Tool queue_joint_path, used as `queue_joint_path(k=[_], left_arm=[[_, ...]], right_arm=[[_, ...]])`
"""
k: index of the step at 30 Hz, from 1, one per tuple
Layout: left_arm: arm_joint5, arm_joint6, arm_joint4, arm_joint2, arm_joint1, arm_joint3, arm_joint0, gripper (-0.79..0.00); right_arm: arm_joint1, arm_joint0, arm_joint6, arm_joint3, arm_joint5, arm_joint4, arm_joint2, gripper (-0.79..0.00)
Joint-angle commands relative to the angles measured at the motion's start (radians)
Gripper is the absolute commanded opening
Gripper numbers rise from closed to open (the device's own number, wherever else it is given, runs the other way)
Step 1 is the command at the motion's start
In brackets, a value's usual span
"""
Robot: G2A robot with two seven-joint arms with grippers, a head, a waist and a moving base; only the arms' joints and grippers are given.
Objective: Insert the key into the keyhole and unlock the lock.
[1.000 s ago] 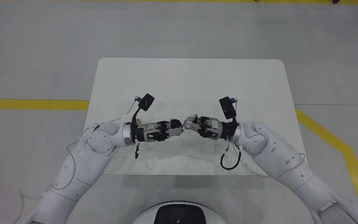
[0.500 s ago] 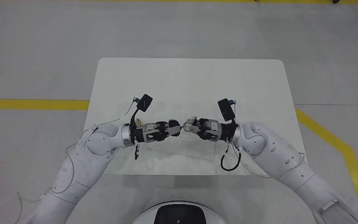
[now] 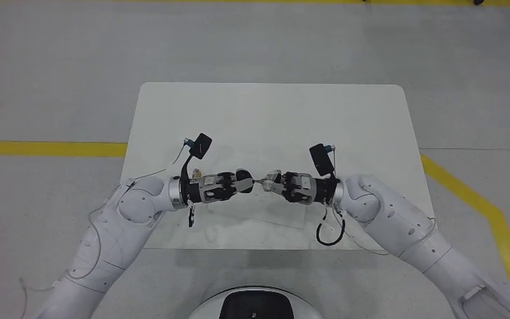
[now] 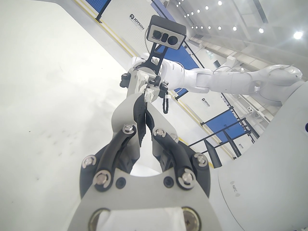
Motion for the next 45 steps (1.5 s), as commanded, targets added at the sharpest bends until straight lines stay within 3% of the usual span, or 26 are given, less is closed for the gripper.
queue_joint_path(k=[1,9,22,25,27,35,36,37,38,42,45], left_arm=[[0.002,-0.003,0.006,-0.001,0.002,-0.001,0.002,-0.785],[0.015,-0.041,0.043,-0.008,0.011,0.005,-0.003,-0.785],[0.018,-0.001,0.131,0.006,0.014,-0.01,0.001,-0.785],[0.017,0.007,0.136,0.013,0.013,-0.009,0.0,-0.785],[0.016,0.008,0.139,0.015,0.014,-0.008,-0.002,-0.785],[0.007,0.025,0.139,0.018,0.016,-0.003,-0.003,-0.785],[0.006,0.027,0.14,0.019,0.016,-0.003,-0.003,-0.733],[0.006,0.029,0.14,0.019,0.017,-0.002,-0.003,-0.182],[0.005,0.029,0.141,0.02,0.017,-0.003,-0.003,0.0],[0.0,0.029,0.144,0.009,0.022,0.0,0.0,0.0],[-0.02,0.031,0.137,-0.047,0.035,-0.003,0.017,0.0]], right_arm=[[0.003,0.002,0.003,-0.001,0.0,0.004,-0.004,-0.403],[0.016,0.013,0.031,0.0,0.0,0.039,-0.023,-0.44],[0.015,0.058,0.187,0.016,0.0,0.164,-0.075,-0.514],[0.011,0.065,0.209,0.024,0.0,0.184,-0.079,-0.6],[0.008,0.068,0.221,0.027,0.0,0.193,-0.08,-0.785],[0.0,0.065,0.236,0.039,0.0,0.2,-0.069,-0.785],[-0.001,0.065,0.238,0.039,0.0,0.201,-0.068,-0.785],[-0.001,0.064,0.24,0.039,0.0,0.202,-0.067,-0.785],[-0.002,0.063,0.242,0.04,0.0,0.202,-0.065,-0.785],[-0.002,0.056,0.228,0.038,0.0,0.198,-0.049,-0.785],[0.003,0.042,0.205,0.033,0.0,0.186,-0.027,-0.785]])
